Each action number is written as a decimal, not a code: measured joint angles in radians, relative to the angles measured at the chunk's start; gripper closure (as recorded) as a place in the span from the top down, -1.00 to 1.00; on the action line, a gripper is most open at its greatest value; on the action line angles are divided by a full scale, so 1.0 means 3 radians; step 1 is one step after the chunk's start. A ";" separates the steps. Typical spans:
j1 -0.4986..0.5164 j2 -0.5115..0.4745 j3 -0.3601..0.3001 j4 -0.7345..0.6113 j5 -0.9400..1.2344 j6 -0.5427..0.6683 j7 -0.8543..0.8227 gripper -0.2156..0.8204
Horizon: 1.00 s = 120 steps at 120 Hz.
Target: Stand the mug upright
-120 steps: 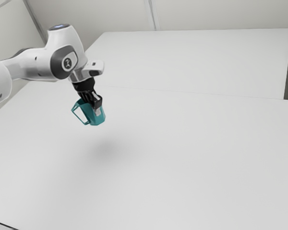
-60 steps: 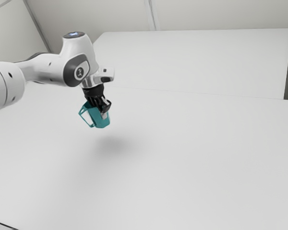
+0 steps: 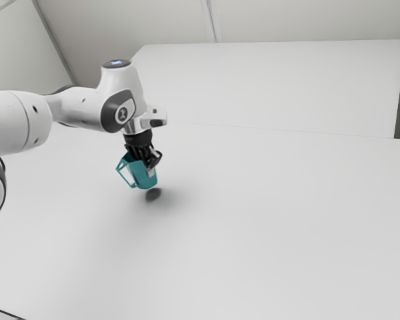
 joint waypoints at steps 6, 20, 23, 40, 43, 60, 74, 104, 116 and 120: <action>-0.0014 0.0019 0.0001 0.0008 0.0036 0.0015 -0.0012 -0.92; -0.0037 0.0036 0.0004 0.0017 0.0114 0.0037 -0.0037 -0.92; -0.0038 0.0038 0.0004 0.0018 0.0124 0.0039 -0.0042 -0.92; -0.0039 0.0052 0.0004 0.0015 0.0161 0.0039 -0.0066 -0.92; -0.0039 0.0055 0.0004 0.0015 0.0167 0.0035 -0.0069 -0.92; -0.0039 0.0060 0.0009 0.0010 0.0193 0.0019 -0.0086 -0.92; -0.0039 0.0111 0.0013 0.0005 0.0207 0.0013 -0.0098 -0.92; -0.0040 0.0152 0.0019 0.0004 0.0194 0.0005 -0.0103 -0.56; -0.0040 0.0158 0.0020 0.0004 0.0182 -0.0001 -0.0094 -0.15; -0.0040 0.0159 0.0020 0.0003 0.0179 -0.0002 -0.0091 -0.04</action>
